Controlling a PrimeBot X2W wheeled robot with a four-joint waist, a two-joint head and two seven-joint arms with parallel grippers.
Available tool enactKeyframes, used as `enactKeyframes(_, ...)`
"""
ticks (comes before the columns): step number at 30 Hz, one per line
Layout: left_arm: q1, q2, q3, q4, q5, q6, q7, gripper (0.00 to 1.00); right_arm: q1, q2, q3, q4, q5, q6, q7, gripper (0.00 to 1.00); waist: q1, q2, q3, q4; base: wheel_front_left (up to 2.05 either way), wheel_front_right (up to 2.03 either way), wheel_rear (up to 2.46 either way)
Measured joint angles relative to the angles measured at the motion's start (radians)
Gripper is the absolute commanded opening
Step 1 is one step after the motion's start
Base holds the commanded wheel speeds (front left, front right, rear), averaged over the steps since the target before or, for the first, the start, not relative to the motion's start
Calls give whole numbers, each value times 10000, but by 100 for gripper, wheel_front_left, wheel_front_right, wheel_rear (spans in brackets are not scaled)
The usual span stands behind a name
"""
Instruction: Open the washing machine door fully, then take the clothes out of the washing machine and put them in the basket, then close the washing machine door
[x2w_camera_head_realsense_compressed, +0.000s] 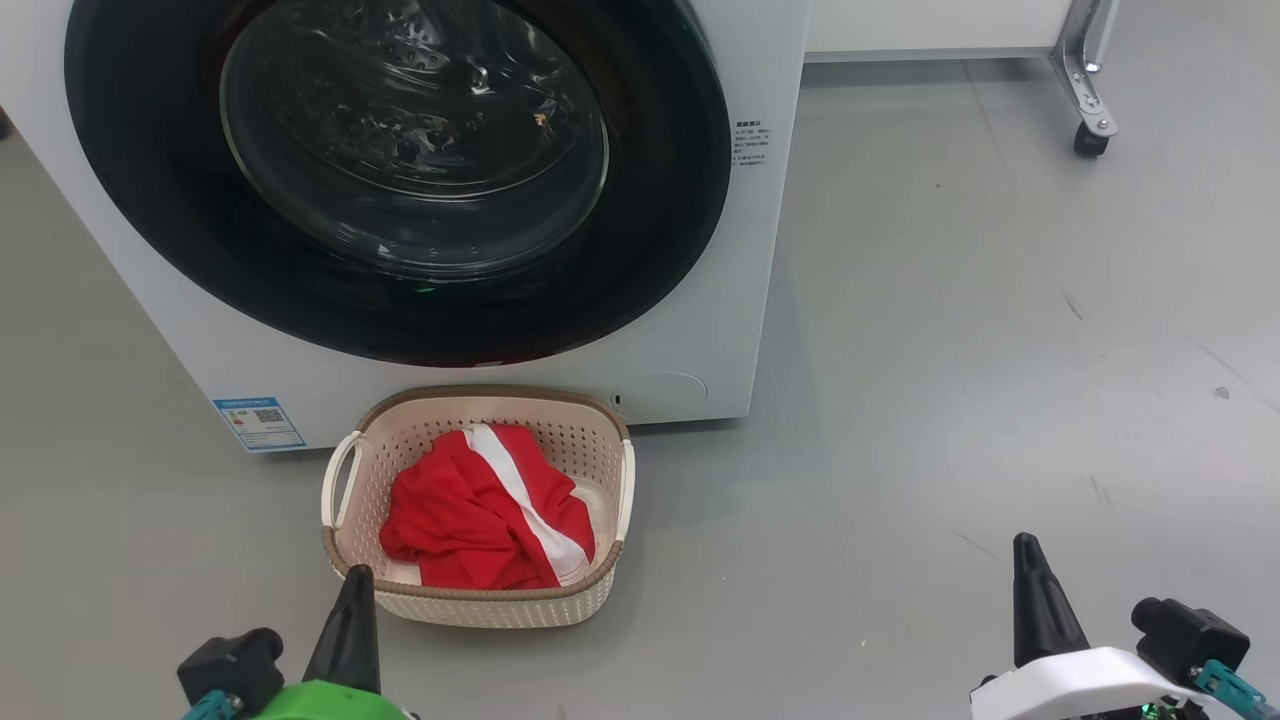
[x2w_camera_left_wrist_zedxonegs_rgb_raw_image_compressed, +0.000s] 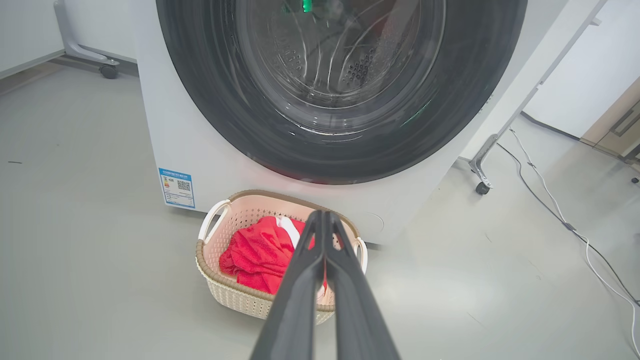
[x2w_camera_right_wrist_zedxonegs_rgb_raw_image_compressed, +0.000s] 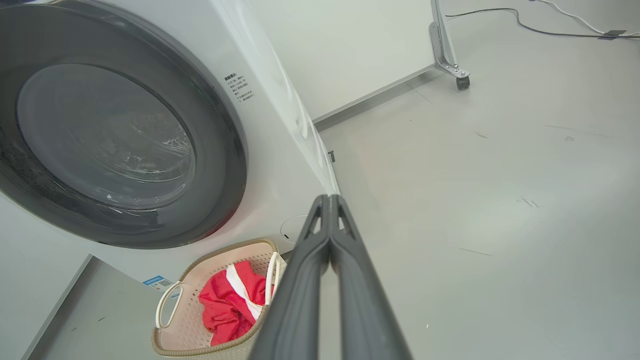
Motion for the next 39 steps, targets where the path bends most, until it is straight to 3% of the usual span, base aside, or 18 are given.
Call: enactKeyframes(39, -467, 94, 1202, 234, -5206, -617, 1198, 0, -884, -336, -874, 500, 5315, 311, 1197, 0, 0, 0, -103, -54, 0, 0, 0)
